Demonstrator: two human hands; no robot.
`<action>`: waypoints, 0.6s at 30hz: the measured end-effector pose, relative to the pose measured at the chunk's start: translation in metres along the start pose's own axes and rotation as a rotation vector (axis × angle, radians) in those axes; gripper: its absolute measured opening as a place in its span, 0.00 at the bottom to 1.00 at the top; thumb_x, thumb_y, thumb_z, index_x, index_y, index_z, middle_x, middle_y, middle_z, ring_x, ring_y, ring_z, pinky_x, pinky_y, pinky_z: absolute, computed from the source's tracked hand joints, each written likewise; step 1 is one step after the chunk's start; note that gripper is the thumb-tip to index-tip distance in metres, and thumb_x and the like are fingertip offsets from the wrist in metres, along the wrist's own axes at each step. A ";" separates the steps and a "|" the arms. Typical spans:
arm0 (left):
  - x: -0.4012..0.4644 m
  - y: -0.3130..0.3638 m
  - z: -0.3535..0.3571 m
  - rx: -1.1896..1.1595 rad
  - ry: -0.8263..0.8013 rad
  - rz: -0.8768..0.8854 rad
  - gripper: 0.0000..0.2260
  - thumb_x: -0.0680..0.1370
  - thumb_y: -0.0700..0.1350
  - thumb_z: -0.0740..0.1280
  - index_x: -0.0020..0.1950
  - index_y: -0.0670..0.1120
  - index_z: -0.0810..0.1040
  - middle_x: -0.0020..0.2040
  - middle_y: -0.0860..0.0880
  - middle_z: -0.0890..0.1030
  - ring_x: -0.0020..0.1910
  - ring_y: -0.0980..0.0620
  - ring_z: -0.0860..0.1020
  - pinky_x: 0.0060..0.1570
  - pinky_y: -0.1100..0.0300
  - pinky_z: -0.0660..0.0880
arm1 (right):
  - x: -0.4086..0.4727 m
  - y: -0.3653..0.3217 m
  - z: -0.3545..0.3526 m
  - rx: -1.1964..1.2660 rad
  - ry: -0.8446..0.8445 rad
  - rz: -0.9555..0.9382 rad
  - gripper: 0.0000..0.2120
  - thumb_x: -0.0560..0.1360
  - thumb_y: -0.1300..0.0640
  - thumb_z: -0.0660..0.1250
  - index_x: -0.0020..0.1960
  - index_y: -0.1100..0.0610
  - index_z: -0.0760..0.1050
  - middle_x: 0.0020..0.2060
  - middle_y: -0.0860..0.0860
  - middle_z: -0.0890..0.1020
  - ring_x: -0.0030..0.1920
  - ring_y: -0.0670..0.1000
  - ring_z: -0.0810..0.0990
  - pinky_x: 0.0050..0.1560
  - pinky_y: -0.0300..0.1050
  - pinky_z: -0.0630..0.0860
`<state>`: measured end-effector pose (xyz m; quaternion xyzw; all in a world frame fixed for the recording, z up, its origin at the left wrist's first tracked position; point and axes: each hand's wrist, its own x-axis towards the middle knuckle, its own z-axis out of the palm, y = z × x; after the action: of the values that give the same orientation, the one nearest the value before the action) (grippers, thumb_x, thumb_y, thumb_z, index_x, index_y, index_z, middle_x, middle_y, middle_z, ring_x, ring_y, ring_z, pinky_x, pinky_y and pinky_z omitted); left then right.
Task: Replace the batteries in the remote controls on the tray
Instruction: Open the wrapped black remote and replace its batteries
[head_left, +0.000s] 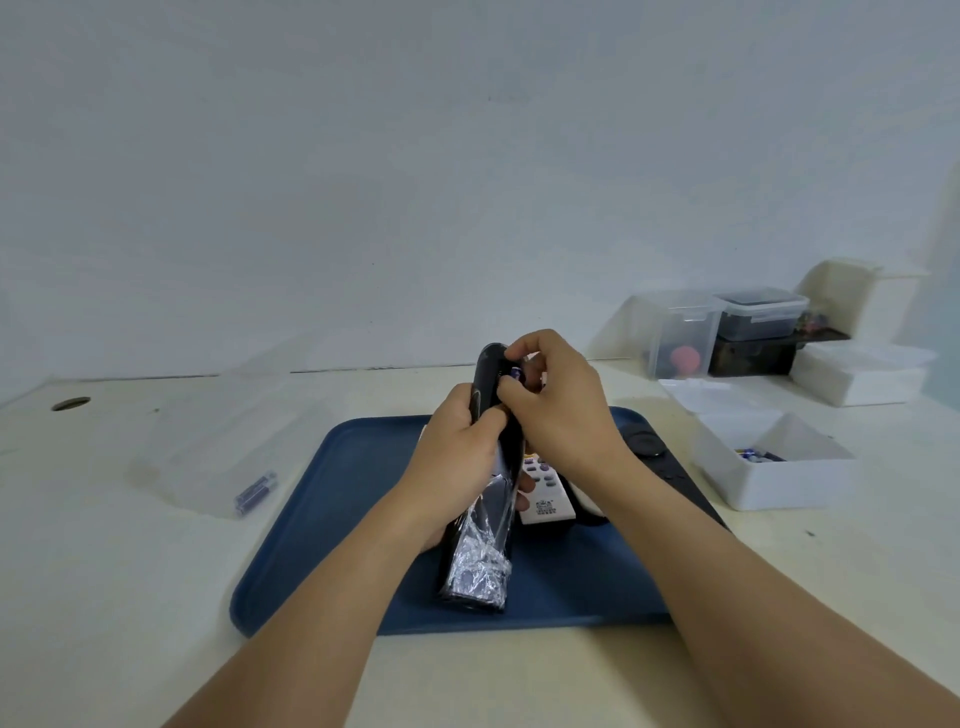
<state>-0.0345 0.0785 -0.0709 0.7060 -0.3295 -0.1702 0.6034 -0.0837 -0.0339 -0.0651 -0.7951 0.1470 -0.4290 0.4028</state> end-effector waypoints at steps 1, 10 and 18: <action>-0.001 0.000 0.001 -0.021 -0.012 -0.023 0.06 0.79 0.50 0.63 0.53 0.54 0.79 0.48 0.42 0.84 0.49 0.39 0.84 0.49 0.38 0.82 | 0.001 0.001 -0.001 -0.007 0.021 0.017 0.09 0.73 0.63 0.69 0.51 0.54 0.76 0.32 0.50 0.76 0.31 0.43 0.72 0.32 0.30 0.69; -0.005 0.005 0.007 -0.251 -0.081 -0.127 0.08 0.85 0.42 0.59 0.60 0.40 0.73 0.39 0.39 0.82 0.31 0.42 0.82 0.32 0.50 0.81 | 0.000 -0.004 -0.005 -0.146 0.021 0.042 0.04 0.74 0.62 0.66 0.48 0.58 0.72 0.35 0.48 0.75 0.34 0.43 0.72 0.32 0.30 0.68; -0.007 0.004 0.010 -0.404 -0.067 -0.158 0.09 0.85 0.42 0.59 0.58 0.38 0.73 0.43 0.35 0.83 0.28 0.44 0.79 0.28 0.52 0.79 | 0.031 0.003 -0.119 0.206 0.214 0.446 0.04 0.77 0.65 0.63 0.44 0.62 0.75 0.30 0.55 0.71 0.23 0.46 0.66 0.22 0.35 0.64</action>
<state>-0.0467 0.0752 -0.0703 0.5884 -0.2523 -0.3029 0.7060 -0.1603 -0.1151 -0.0127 -0.6478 0.3159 -0.4240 0.5484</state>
